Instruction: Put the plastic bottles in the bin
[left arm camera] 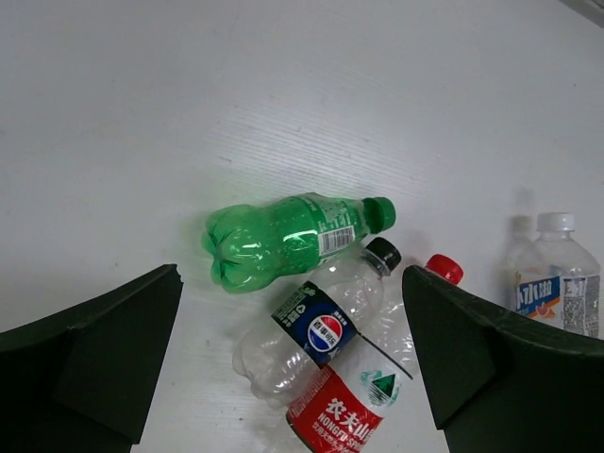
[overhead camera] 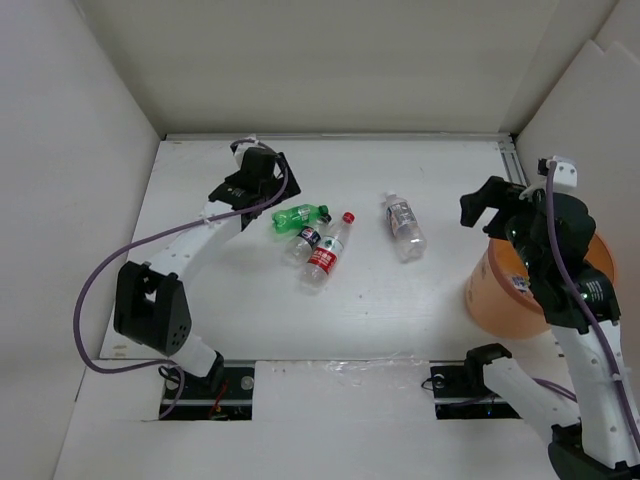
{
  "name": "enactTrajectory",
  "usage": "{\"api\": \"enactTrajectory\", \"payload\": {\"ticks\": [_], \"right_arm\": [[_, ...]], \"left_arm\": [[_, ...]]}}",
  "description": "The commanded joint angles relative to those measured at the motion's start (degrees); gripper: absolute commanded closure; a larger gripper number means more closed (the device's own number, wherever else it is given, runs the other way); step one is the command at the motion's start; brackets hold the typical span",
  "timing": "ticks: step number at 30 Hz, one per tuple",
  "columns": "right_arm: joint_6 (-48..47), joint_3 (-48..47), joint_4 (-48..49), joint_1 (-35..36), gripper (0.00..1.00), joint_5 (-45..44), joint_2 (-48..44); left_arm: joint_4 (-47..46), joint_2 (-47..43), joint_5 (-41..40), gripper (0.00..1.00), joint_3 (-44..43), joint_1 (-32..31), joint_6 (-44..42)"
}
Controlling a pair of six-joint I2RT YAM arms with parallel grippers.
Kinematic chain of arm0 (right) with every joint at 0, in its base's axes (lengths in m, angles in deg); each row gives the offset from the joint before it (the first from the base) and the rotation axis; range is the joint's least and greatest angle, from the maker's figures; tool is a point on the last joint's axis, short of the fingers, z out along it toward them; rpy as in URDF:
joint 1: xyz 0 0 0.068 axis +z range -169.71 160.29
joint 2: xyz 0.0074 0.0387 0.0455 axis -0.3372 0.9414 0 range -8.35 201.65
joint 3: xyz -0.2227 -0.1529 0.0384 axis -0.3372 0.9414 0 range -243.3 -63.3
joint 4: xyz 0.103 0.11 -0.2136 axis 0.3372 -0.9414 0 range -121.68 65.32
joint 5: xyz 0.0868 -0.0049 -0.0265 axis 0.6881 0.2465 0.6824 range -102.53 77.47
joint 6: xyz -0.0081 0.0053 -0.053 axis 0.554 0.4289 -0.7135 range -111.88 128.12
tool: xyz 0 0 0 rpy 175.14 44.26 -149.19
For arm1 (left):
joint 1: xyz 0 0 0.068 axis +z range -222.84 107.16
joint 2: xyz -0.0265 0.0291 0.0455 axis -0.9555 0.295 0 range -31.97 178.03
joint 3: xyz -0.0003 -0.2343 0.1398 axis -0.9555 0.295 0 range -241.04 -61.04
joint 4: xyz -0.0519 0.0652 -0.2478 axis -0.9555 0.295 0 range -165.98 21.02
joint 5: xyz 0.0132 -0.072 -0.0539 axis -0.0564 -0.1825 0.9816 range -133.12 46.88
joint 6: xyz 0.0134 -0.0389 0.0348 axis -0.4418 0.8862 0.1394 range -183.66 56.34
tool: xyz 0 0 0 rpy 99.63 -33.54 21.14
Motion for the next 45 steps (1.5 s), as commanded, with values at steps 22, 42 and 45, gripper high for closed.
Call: {"api": "enactTrajectory", "payload": {"ticks": [22, 42, 45], "right_arm": [[-4.35, 6.53, 9.88, 0.78, 0.00, 17.93, -1.14], [-4.35, 8.12, 11.46, 0.78, 0.00, 20.57, -2.19], [-4.35, 8.12, 11.46, 0.78, 0.00, 20.57, -2.19]], "left_arm": [[0.38, 0.54, 9.41, 0.00, 4.28, 0.50, 53.24], [-9.64, 12.92, 14.16, 0.14, 7.28, 5.42, 56.23], [-9.64, 15.21, 14.16, 0.17, 5.87, 5.95, 55.70]]}}
